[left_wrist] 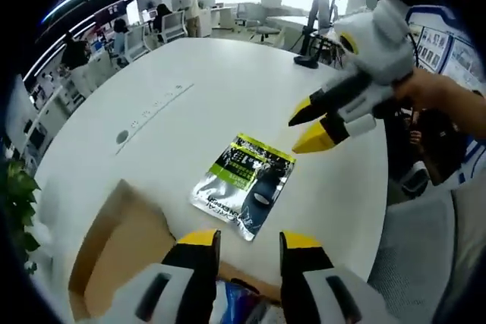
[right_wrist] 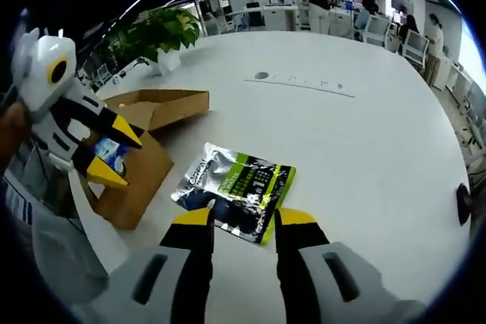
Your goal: Operate the shoe box by opening the lid, removing the specified soft item, and placing it in the target area until the item is outside and the box remains undamaged.
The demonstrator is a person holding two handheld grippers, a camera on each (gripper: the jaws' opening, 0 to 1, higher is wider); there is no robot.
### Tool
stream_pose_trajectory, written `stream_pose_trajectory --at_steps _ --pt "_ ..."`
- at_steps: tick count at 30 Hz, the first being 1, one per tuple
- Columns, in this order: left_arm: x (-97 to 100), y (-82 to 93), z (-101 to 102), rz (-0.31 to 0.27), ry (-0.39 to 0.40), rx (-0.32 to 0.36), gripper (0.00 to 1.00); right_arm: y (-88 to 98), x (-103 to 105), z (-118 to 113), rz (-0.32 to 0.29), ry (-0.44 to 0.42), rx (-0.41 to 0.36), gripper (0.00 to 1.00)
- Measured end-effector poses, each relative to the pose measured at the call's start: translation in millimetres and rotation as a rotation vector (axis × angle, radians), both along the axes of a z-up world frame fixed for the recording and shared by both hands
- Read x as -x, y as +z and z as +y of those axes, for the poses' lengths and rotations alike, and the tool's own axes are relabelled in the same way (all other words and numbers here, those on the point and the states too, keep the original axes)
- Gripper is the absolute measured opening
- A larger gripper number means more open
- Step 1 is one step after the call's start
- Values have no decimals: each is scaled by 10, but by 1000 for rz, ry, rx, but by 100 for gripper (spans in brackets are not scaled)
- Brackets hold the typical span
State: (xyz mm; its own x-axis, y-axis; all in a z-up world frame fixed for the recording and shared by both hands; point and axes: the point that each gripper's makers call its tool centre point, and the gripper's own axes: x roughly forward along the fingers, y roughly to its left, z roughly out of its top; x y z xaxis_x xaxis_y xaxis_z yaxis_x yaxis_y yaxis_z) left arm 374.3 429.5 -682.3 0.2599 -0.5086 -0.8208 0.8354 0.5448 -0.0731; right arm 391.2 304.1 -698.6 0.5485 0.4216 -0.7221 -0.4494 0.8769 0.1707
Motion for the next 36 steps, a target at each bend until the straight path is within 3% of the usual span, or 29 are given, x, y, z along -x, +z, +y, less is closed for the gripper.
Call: stream_pose_trajectory --at_steps 11,25,36 --pt "105 191 313 -37 68 55 34 207 185 185 -29 54 11 36" --pt "277 538 1001 -115 205 134 37 429 379 534 -76 145 4 44" --pt "430 619 1470 -138 297 135 39 573 440 893 -100 205 -37 46"
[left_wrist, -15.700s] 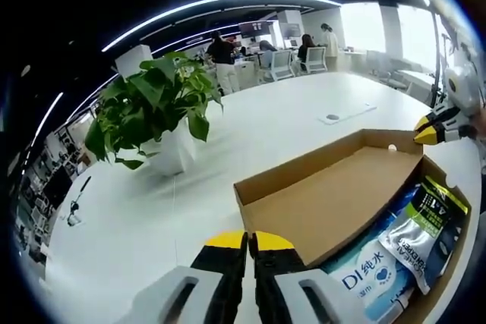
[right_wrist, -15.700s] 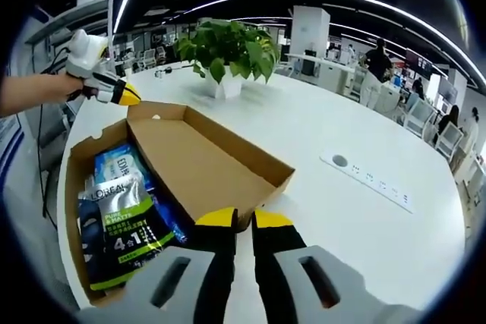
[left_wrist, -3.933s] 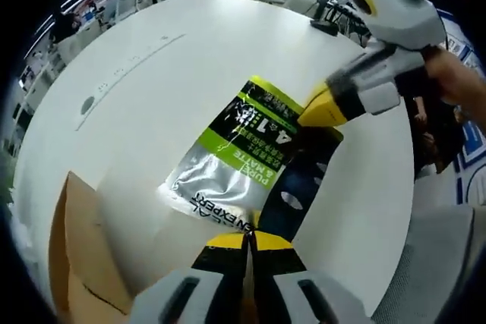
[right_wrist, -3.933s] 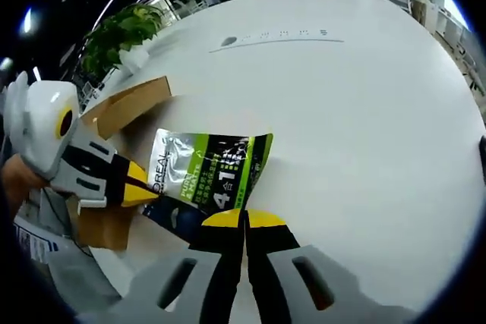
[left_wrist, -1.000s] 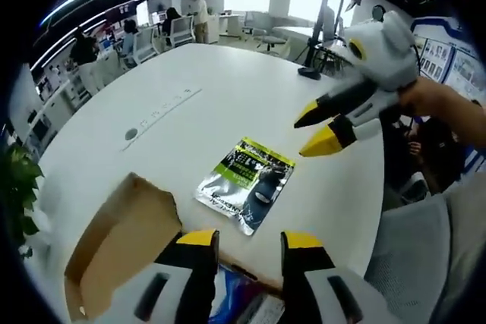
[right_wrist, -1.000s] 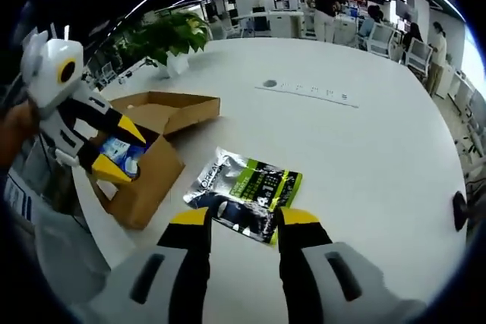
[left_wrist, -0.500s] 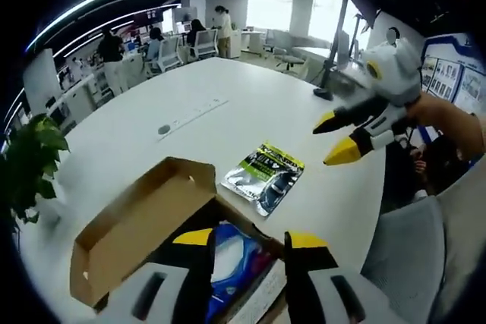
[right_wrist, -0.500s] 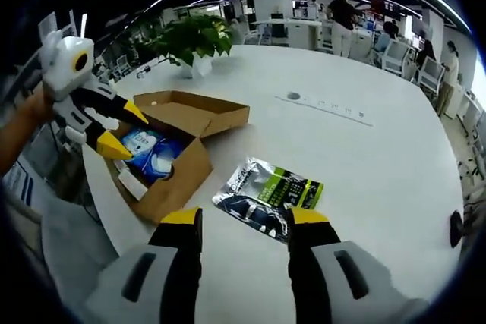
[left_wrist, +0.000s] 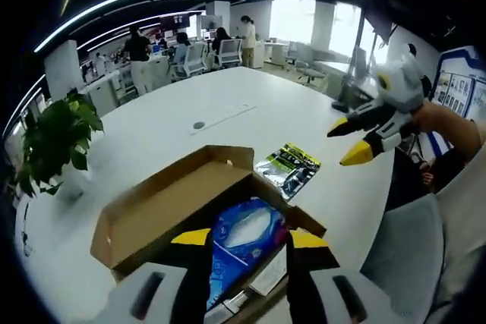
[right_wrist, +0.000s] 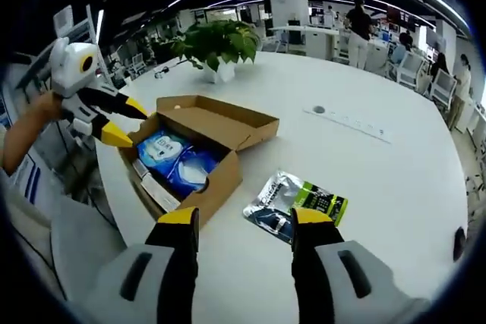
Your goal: Operate the shoe box by opening the lid, removing the specified soft item, and placing it in the target area until the item is outside and the box remains undamaged.
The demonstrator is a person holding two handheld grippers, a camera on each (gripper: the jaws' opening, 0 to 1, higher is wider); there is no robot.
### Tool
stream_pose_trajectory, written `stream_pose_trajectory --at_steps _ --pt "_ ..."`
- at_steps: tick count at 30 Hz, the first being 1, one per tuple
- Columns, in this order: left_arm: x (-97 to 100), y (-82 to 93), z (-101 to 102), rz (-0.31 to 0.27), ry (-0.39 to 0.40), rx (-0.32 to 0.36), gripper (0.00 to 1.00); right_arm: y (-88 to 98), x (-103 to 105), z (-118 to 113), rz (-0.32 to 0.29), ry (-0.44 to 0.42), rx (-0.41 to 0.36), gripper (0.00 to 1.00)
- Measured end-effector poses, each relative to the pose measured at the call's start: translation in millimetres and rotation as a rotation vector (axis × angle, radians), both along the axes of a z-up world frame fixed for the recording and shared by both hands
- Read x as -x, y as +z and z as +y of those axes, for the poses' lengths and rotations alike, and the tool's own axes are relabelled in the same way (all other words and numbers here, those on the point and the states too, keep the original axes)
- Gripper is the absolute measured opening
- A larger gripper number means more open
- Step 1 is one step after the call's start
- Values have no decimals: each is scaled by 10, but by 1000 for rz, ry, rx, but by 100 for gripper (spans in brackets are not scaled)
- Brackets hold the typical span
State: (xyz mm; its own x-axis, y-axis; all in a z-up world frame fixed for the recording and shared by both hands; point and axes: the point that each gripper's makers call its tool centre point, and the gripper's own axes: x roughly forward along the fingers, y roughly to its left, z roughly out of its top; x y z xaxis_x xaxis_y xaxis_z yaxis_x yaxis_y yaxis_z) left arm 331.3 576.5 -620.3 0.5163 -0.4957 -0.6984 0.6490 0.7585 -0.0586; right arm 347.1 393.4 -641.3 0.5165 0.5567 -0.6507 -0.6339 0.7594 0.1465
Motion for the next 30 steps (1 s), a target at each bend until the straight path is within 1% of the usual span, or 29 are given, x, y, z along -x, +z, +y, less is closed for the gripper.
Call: stream_pose_trajectory --at_steps 7,11,19,23,26,30 --pt "87 2 292 -6 63 5 40 47 9 258 -1 42 -23 47" --pt "137 -51 506 0 107 0 40 52 21 422 -3 80 -25 47" --pt "206 -121 859 7 190 5 40 -1 75 783 0 163 -27 46" --pt "228 -150 1004 3 219 3 38 -28 50 947 6 172 -52 45" --pt "235 -221 1155 12 245 -2 37 -66 22 1053 11 177 -62 45" --pt "259 -309 1303 25 274 -12 36 -122 -35 1171 13 182 -68 44"
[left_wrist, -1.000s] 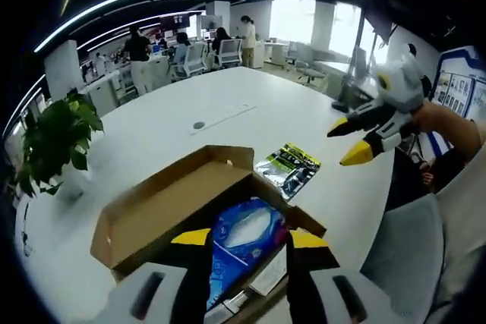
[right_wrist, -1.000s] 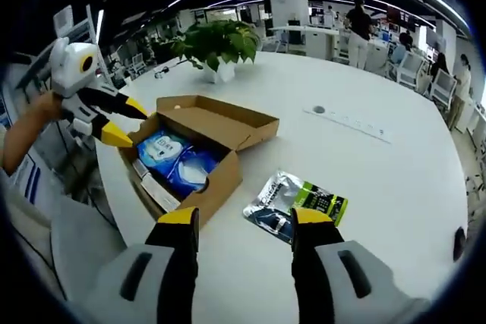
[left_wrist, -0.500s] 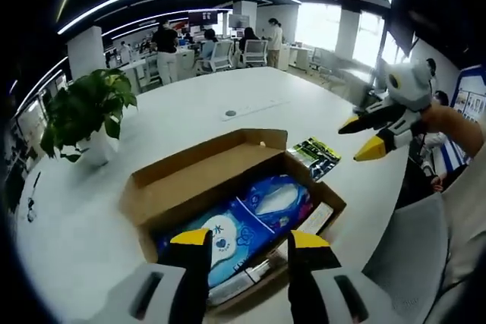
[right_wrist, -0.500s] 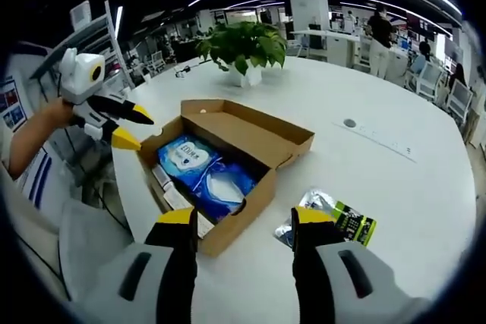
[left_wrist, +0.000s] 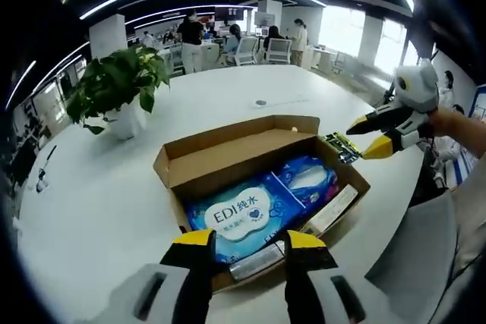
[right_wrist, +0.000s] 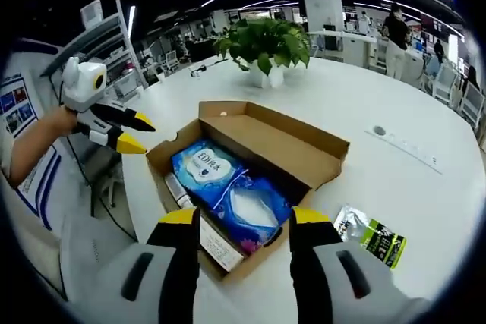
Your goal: Operate the shoe box by opening the lid, removing the specified soft item, and placing it in the target area until the item is outside and the box remains undamaged.
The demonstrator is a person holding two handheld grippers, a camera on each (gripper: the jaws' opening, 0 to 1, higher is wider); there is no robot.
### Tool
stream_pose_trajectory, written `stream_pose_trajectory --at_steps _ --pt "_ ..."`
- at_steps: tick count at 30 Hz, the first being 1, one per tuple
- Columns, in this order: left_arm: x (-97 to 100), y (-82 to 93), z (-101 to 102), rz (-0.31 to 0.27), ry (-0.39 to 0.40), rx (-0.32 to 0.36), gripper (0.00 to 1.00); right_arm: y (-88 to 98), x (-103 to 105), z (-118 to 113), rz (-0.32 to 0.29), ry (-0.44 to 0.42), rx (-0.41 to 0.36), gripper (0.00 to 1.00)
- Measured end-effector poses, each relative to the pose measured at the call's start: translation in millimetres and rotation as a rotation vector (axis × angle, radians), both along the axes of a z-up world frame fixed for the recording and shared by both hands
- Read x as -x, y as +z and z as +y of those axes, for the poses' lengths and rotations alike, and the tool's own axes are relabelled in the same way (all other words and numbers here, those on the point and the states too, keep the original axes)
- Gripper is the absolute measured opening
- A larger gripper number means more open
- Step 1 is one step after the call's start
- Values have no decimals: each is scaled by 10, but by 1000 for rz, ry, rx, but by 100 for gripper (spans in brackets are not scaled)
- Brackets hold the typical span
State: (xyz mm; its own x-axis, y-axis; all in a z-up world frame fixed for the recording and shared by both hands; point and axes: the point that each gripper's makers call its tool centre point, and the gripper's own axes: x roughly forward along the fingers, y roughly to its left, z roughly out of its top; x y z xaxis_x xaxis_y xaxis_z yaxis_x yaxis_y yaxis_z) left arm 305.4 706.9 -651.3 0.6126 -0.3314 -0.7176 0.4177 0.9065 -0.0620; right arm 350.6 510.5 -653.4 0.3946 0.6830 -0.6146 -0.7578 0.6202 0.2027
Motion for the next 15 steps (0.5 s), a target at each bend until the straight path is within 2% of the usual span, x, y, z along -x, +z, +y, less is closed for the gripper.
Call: stream_pose_trajectory --at_steps 9,15 --pt "4 -237 319 28 74 -43 30 -114 -154 237 20 -11 -24 42" --pt "18 -373 430 53 104 -72 26 -224 -185 380 44 3 -24 40"
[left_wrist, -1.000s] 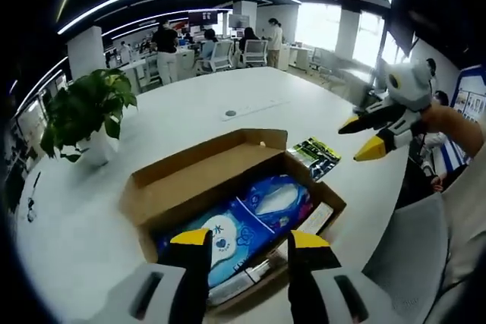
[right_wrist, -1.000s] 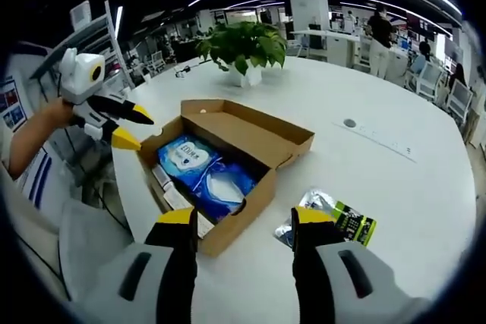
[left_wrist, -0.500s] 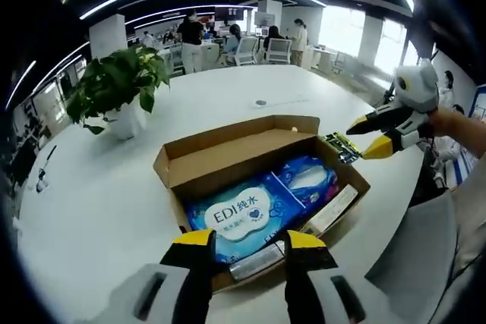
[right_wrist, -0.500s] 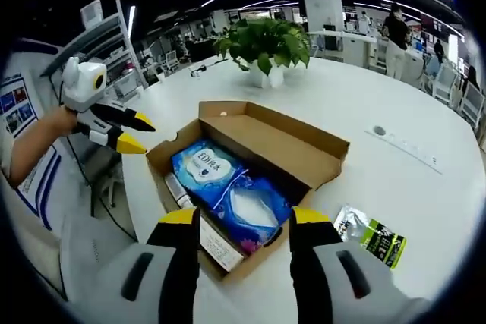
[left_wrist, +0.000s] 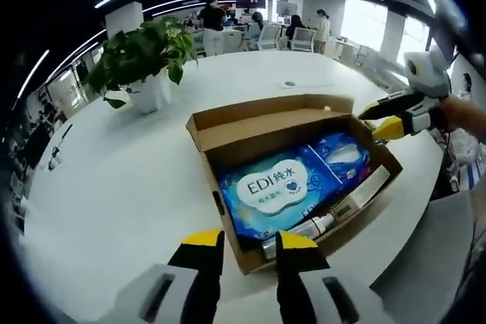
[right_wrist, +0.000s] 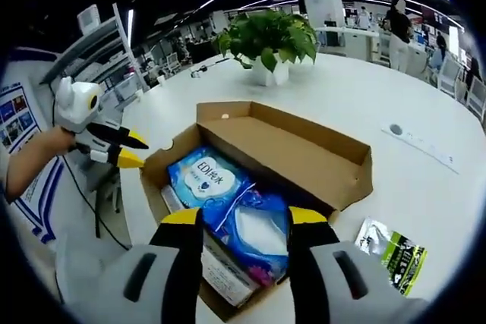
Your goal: Operate the shoe box by opening the lid, removing the specified soft item, and placing it in the target area until the item is outside and the box remains undamaged.
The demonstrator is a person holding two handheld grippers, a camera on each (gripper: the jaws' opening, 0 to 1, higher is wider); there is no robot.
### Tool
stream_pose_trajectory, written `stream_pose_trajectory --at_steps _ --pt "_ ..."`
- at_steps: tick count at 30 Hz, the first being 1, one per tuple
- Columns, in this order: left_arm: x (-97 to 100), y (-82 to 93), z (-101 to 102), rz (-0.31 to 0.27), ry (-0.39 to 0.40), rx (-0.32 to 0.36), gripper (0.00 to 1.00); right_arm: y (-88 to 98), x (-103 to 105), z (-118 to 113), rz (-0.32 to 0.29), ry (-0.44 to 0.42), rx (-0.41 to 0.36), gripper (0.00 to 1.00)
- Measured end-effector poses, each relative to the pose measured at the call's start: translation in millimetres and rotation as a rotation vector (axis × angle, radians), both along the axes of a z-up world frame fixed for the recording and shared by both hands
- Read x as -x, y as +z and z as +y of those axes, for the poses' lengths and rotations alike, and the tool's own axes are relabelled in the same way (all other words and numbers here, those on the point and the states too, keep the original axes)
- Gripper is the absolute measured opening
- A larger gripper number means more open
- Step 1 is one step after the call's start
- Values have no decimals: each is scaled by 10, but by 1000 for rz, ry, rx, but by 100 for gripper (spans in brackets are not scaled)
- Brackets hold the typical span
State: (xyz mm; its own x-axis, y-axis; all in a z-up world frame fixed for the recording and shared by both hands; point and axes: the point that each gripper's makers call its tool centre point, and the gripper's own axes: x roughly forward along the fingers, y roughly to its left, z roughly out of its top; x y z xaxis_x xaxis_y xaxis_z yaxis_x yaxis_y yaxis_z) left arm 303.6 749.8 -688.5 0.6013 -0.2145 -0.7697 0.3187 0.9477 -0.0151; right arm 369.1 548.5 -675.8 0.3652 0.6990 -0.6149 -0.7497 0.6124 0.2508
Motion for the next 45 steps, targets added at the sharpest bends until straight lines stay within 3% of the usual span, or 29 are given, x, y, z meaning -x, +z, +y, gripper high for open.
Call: stream_pose_trajectory --at_steps 16,37,45 --pt "43 -232 95 71 48 -7 7 -296 -56 366 78 46 -12 38" --pt "48 -224 76 68 57 27 7 -577 -76 711 162 96 -6 35" --pt "41 -230 86 67 57 40 7 -633 -113 701 174 87 17 33"
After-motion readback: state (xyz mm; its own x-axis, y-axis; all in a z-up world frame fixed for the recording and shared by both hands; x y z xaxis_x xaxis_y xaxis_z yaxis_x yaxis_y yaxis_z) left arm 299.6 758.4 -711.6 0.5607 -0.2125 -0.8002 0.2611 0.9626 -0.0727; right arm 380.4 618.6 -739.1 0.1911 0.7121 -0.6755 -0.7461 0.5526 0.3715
